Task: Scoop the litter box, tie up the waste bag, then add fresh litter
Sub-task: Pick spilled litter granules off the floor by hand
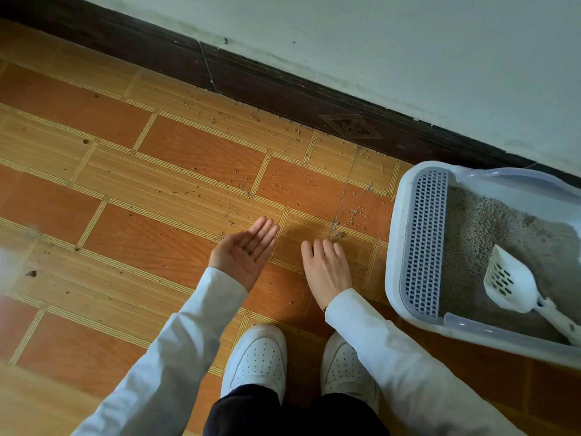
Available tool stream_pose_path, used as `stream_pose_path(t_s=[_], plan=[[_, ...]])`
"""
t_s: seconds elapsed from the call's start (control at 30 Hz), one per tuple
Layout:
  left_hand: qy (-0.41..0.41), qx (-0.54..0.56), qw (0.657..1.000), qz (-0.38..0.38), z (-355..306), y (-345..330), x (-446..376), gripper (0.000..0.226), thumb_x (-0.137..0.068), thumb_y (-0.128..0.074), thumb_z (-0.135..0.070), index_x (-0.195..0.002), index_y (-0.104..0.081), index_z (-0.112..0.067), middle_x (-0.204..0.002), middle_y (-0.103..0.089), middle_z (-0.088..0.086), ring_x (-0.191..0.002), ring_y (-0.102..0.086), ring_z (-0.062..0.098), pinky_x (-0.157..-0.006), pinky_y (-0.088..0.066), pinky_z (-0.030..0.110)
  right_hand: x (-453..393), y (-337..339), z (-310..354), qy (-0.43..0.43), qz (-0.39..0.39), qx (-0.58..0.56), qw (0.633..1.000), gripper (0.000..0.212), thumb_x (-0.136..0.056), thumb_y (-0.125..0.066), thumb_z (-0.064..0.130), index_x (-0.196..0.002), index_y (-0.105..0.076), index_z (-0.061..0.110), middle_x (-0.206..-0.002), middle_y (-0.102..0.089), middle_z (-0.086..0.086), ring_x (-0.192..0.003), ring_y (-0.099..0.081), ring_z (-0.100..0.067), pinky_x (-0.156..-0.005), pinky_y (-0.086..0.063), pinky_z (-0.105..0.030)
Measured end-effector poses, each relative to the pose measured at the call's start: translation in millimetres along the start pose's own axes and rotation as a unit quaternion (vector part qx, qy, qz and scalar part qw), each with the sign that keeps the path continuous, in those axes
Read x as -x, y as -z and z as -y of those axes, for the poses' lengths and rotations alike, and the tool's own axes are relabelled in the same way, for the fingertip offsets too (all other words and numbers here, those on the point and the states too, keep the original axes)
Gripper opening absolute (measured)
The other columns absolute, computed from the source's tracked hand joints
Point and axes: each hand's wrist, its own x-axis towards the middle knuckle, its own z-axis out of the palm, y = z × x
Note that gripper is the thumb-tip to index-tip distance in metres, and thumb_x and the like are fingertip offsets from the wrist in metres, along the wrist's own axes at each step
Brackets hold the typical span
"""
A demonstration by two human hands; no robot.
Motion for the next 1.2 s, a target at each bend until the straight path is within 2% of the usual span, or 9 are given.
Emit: stream_pose_path(t_s=[0.27,0.4,0.47,0.57,0.63,0.77,0.9,0.97,1.2], plan=[[0.016,-0.036,0.999,-0.015,17.3,-3.7,0.6,0.042,-0.090,-0.033,-0.014,-0.111,-0.064,0.005,-0.121,-0.063,0.020,-0.114,-0.060,0.030,-0.101,-0.042,0.038,-7.7,18.1,9.2,-0.006,-0.080,-0.075,0.994,0.008,-0.083,-0.068,0.014,-0.081,-0.060,0.013,-0.067,-0.062,-0.002,-0.064,-0.057,-0.019,-0.064,-0.047,-0.031],[0.032,-0.046,0.998,-0.021,25.1,-8.5,-1.8,0.043,-0.093,-0.028,-0.017,-0.114,-0.058,0.005,-0.123,-0.060,0.018,-0.118,-0.055,0.028,-0.106,-0.037,0.039,-7.7,28.7,32.4,0.083,-0.153,-0.158,0.972,0.009,-0.087,-0.061,0.015,-0.079,-0.059,0.012,-0.071,-0.062,-0.003,-0.068,-0.057,-0.020,-0.064,-0.044,-0.032],[0.037,-0.023,0.999,-0.010,24.7,-9.3,-1.8,0.044,-0.092,-0.028,-0.016,-0.113,-0.059,0.006,-0.121,-0.062,0.019,-0.118,-0.056,0.029,-0.105,-0.039,0.040,-5.7,29.2,33.2,0.096,-0.137,-0.195,0.967,0.011,-0.090,-0.055,0.017,-0.080,-0.057,0.012,-0.072,-0.061,-0.003,-0.069,-0.056,-0.020,-0.064,-0.043,-0.032],[0.025,-0.012,1.000,-0.003,14.5,-5.7,-1.5,0.044,-0.092,-0.029,-0.014,-0.109,-0.065,0.005,-0.118,-0.065,0.019,-0.114,-0.060,0.029,-0.098,-0.048,0.038,-0.8,23.5,11.0,-0.005,-0.095,-0.228,0.969,0.020,-0.096,-0.046,0.027,-0.084,-0.053,0.012,-0.069,-0.054,0.000,-0.063,-0.046,-0.015,-0.061,-0.046,-0.033],[0.009,0.002,1.000,0.001,5.6,-1.7,-2.1,0.043,-0.092,-0.029,-0.014,-0.109,-0.065,0.005,-0.120,-0.064,0.018,-0.115,-0.059,0.029,-0.099,-0.047,0.039,5.9,16.8,-5.6,-0.064,-0.055,-0.181,0.980,0.028,-0.096,-0.044,0.036,-0.087,-0.055,0.011,-0.070,-0.058,-0.003,-0.064,-0.049,-0.017,-0.063,-0.049,-0.035],[-0.013,0.015,1.000,-0.005,-3.8,3.7,-6.6,0.043,-0.091,-0.031,-0.013,-0.107,-0.067,0.005,-0.123,-0.062,0.018,-0.116,-0.059,0.030,-0.097,-0.047,0.044,15.2,6.8,-6.2,-0.051,0.037,-0.072,0.995,0.042,-0.094,-0.045,0.051,-0.088,-0.059,0.012,-0.075,-0.063,-0.006,-0.070,-0.057,-0.023,-0.067,-0.046,-0.036],[-0.014,0.012,1.000,-0.001,-5.4,4.1,-7.5,0.043,-0.090,-0.031,-0.013,-0.108,-0.066,0.004,-0.123,-0.062,0.017,-0.117,-0.058,0.029,-0.100,-0.046,0.041,14.9,4.2,3.3,-0.027,0.042,-0.031,0.998,0.017,-0.084,-0.067,0.022,-0.095,-0.063,0.009,-0.076,-0.066,-0.009,-0.071,-0.060,-0.024,-0.066,-0.048,-0.036],[-0.009,0.011,1.000,0.000,-3.8,4.1,-6.6,0.043,-0.090,-0.031,-0.013,-0.109,-0.066,0.004,-0.122,-0.063,0.017,-0.117,-0.058,0.029,-0.102,-0.045,0.039,14.6,3.8,4.9,-0.013,0.049,-0.021,0.998,0.021,-0.077,-0.071,0.010,-0.096,-0.063,0.006,-0.077,-0.067,-0.010,-0.072,-0.061,-0.025,-0.068,-0.050,-0.036],[0.019,-0.012,1.000,-0.017,12.6,-0.7,-2.0,0.043,-0.091,-0.031,-0.014,-0.108,-0.066,0.004,-0.119,-0.064,0.018,-0.114,-0.060,0.030,-0.102,-0.044,0.040,4.7,8.0,7.0,-0.013,0.016,-0.022,1.000,0.016,-0.074,-0.076,0.014,-0.083,-0.065,0.007,-0.069,-0.068,-0.009,-0.066,-0.064,-0.023,-0.064,-0.051,-0.032]])
